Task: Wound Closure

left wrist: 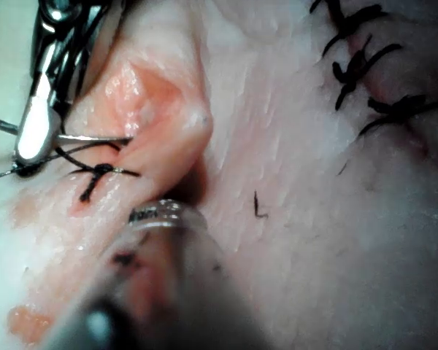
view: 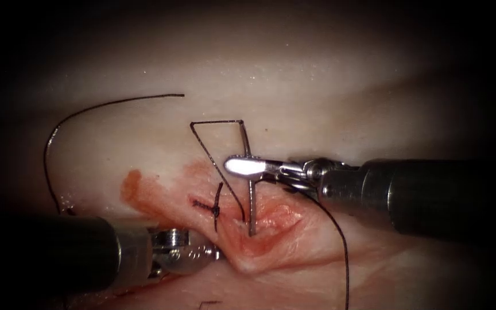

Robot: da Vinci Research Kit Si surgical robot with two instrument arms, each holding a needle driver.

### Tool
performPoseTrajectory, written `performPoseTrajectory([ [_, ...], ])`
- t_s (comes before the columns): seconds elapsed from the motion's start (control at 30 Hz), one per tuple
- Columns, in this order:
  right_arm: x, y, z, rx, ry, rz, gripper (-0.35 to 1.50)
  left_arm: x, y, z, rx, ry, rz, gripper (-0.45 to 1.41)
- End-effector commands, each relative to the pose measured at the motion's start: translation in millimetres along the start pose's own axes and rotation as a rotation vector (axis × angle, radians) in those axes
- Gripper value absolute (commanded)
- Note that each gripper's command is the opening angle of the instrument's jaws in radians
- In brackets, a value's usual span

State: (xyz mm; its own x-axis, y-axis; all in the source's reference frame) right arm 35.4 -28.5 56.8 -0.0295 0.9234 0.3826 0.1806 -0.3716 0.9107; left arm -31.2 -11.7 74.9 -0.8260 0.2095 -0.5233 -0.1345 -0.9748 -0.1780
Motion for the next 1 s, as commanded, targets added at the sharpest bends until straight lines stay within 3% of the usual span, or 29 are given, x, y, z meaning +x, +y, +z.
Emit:
performPoseTrajectory([
  [0.03,-0.7,0.4,1.2,0.004,-0.01,0.008,-0.35,0.1,0.1,0.8,0.001,0.0,0.0,0.12],
  [0.23,-2.9,0.4,2.0,0.012,-0.028,0.058,-0.35,0.1,0.1,0.8,0.003,-0.001,0.0,0.1],
  [0.63,-5.0,-0.4,2.3,0.035,-0.028,0.109,-0.35,0.1,0.0,0.7,0.006,-0.004,-0.001,0.1],
  [0.9,-4.5,-0.4,1.4,0.02,0.007,0.108,-0.35,0.1,0.0,0.7,0.007,-0.004,-0.001,0.1],
  [1.0,-3.3,-0.4,1.8,0.0,0.077,-0.051,-0.35,0.2,0.1,0.8,0.009,-0.005,-0.002,0.1],
])
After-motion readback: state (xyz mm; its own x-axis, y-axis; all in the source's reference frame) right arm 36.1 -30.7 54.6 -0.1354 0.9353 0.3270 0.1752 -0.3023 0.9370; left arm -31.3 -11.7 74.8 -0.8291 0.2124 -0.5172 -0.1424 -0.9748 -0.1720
